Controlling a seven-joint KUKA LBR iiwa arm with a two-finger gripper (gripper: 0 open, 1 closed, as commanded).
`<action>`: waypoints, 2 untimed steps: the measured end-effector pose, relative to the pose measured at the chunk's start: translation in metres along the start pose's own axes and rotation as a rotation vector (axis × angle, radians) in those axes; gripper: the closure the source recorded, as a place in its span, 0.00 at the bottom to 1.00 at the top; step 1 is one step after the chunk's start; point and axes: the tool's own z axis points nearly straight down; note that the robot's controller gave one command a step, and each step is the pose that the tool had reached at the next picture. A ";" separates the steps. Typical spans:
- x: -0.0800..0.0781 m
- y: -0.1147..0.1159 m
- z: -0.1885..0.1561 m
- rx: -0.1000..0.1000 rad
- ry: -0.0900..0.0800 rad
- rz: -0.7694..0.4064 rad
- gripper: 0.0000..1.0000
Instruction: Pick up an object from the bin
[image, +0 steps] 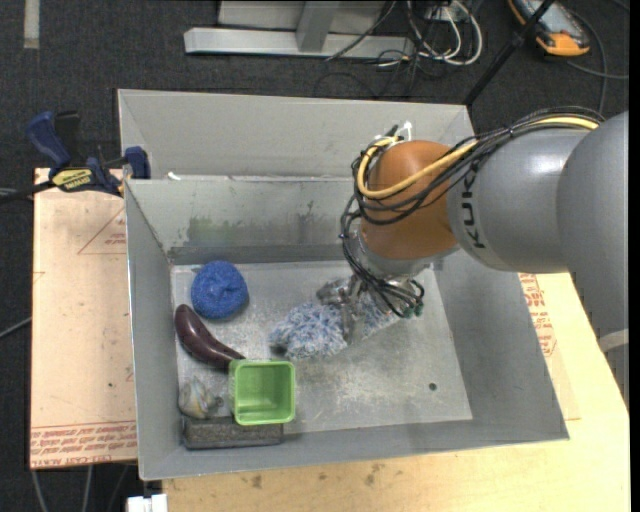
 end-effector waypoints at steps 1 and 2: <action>0.001 0.001 -0.016 -0.001 0.006 0.000 1.00; 0.000 0.000 -0.035 0.002 0.002 0.000 1.00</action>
Offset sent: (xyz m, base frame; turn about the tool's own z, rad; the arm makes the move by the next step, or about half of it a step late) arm 0.0001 0.0002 0.0089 0.0000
